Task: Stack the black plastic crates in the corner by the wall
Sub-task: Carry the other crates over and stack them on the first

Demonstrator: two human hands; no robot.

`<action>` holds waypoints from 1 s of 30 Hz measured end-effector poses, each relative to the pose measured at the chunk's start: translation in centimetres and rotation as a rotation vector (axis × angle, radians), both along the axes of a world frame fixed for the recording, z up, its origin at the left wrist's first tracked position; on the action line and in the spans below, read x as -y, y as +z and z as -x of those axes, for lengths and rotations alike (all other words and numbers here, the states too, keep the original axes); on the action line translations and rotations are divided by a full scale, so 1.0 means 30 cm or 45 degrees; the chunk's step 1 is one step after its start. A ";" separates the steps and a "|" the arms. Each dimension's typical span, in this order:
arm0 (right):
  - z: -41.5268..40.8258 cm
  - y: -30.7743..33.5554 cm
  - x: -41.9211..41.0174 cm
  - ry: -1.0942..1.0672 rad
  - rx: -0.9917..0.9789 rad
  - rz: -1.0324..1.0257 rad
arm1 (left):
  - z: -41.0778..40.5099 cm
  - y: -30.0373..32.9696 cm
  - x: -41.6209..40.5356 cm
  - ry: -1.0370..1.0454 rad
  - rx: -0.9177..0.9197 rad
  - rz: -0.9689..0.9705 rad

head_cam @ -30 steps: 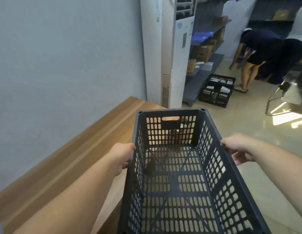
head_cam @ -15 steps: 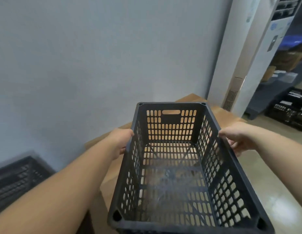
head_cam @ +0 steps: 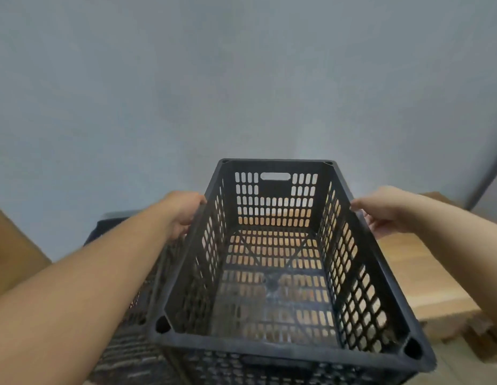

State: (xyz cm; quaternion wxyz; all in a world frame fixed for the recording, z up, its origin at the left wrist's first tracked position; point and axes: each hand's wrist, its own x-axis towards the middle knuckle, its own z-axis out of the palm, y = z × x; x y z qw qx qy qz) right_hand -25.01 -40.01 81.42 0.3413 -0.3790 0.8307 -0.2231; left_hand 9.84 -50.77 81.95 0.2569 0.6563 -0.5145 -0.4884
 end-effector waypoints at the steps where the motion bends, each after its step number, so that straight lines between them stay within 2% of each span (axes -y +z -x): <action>1: -0.040 0.010 0.034 0.035 -0.004 0.012 | -0.053 0.010 0.008 0.042 -0.001 0.007; 9: -0.428 0.047 0.292 0.211 0.005 0.107 | -0.458 0.062 0.077 0.275 -0.022 0.080; 19: -0.904 0.096 0.550 0.249 0.072 0.175 | -0.938 0.127 0.265 0.334 0.023 0.115; 30: -1.189 -0.017 0.773 0.256 0.114 0.204 | -1.203 0.043 0.489 0.380 0.148 0.066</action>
